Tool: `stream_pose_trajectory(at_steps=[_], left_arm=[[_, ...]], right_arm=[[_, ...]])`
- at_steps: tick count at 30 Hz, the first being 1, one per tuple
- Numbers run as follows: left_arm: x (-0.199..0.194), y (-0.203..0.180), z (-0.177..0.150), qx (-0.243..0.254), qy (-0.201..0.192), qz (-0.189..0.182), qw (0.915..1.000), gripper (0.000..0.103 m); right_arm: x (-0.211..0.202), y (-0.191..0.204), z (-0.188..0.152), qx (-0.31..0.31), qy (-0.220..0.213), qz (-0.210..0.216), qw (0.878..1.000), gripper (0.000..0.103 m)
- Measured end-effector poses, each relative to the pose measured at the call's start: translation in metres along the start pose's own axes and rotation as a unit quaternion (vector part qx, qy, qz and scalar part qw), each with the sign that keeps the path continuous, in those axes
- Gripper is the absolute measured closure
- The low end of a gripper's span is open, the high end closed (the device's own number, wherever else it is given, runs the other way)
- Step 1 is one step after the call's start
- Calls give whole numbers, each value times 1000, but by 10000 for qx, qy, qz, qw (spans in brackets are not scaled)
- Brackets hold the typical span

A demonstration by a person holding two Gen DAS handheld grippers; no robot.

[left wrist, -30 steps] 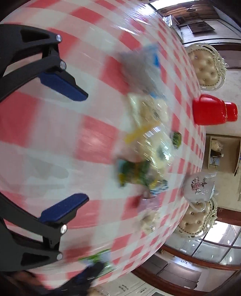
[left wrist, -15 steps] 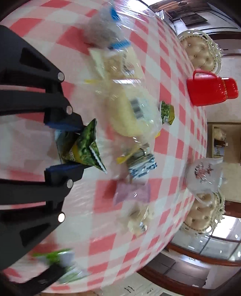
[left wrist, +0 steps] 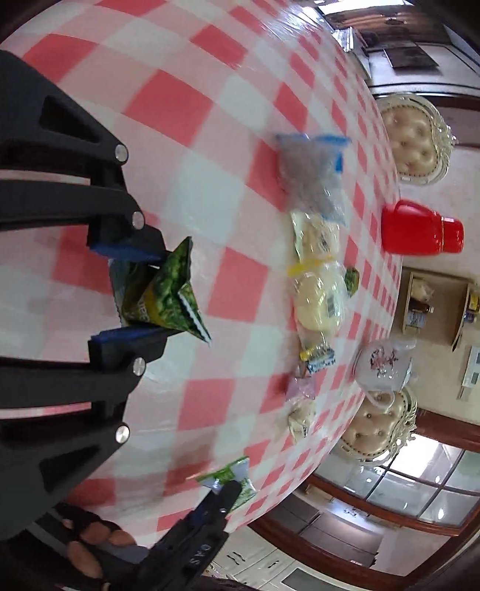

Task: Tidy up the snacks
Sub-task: 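Lift both green snack packs and carry them toward the clear box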

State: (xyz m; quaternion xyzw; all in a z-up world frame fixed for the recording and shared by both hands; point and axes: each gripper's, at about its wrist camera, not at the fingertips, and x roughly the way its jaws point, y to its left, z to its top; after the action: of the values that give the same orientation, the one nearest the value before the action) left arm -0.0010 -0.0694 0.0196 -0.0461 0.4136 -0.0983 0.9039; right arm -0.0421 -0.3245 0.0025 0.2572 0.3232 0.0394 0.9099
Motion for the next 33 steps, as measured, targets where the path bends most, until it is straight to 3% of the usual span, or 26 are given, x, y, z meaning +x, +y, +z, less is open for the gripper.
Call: stream_pose_trajectory(at_steps=[6,10,14,18,25,33], left_arm=[[-26,24,-27,-98,-35,44,9999,73],[-36,42,-33,-227,-35,126,9997,73],[-43,60,-34,-376,-37,187,9991,73],[-61,71,-43,-269,-57,289,9992,73],[-94,90,-69,-238,-11,339,9991,73],[-133,87,-112,183,-43,239,9995,73]], right_arm=[[0,5,-2,-69,39,38,10000,68],[1,17,-15,242,357,425,9982,68],[0,60,-45,-26,719,586,9957,68],[-20,94,-72,-334,730,845,9932,68],[-54,121,-110,-832,874,838,9891,68],[-93,144,-155,-1463,853,740,9828,68]])
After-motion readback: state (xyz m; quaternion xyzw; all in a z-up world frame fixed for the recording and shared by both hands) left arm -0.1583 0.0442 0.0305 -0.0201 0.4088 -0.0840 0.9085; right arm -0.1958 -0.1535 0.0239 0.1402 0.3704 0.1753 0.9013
